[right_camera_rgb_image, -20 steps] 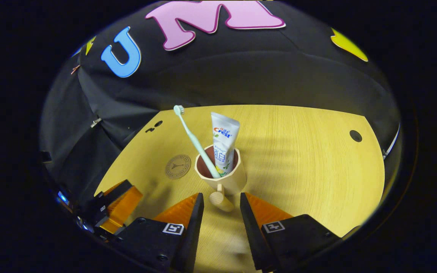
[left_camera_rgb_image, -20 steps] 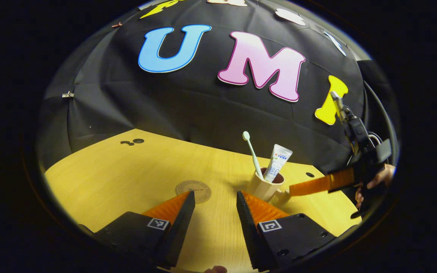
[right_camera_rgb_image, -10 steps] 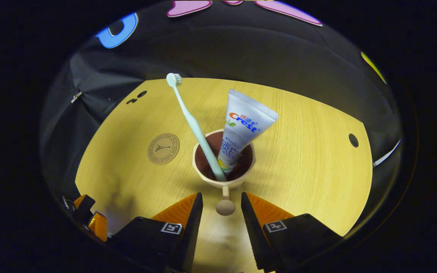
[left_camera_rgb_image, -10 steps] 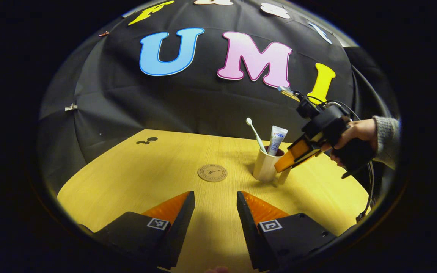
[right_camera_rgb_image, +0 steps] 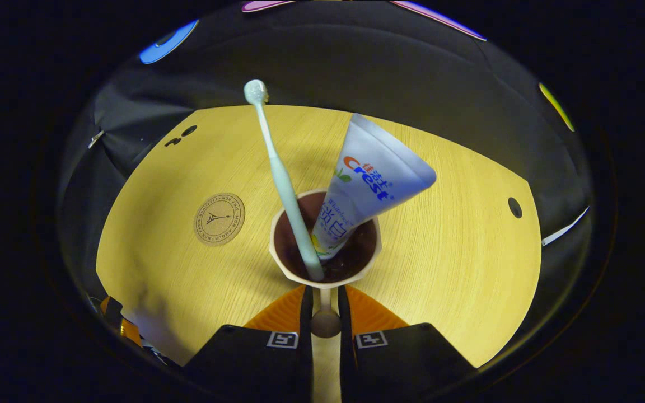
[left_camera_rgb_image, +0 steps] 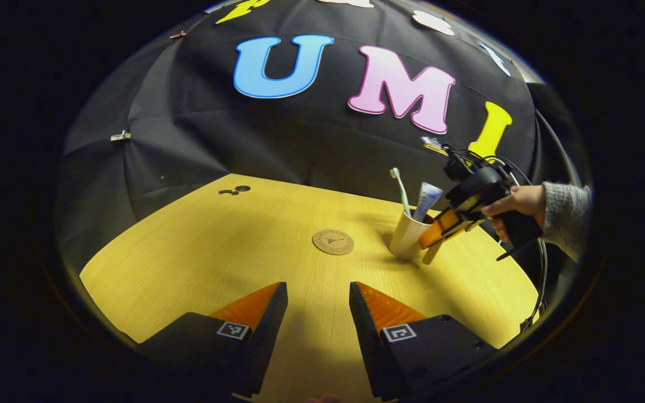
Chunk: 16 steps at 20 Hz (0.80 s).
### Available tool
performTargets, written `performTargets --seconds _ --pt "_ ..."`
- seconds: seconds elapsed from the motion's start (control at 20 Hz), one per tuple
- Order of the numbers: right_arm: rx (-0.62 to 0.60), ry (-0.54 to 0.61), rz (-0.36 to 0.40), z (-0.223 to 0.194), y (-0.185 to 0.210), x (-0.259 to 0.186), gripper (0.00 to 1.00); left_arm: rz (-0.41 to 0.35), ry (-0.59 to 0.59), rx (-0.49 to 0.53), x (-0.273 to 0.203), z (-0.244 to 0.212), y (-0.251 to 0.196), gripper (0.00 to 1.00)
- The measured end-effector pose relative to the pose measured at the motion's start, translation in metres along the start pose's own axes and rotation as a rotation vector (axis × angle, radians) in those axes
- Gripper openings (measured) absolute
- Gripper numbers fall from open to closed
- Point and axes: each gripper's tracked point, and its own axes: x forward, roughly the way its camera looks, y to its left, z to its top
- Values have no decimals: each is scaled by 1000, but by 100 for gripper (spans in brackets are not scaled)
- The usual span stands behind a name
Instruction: Put the toothbrush and toothpaste on the desktop into the cup, then pick up the cup and place it on the coaster on the desktop.
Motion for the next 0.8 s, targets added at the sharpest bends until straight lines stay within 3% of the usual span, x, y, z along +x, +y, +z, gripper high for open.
performTargets --seconds 0.1,0.15,0.4,0.8 --pt "-1 -30 15 1 1 2 19 11 -1 -5 1 -1 6 72" --pt "9 -21 29 0 3 1 15 14 0 -3 2 0 7 72" --pt "14 -50 59 11 8 -9 16 7 -6 10 3 0 4 72" --pt "-71 -71 140 41 73 -15 15 8 -18 8 -5 0 14 72"
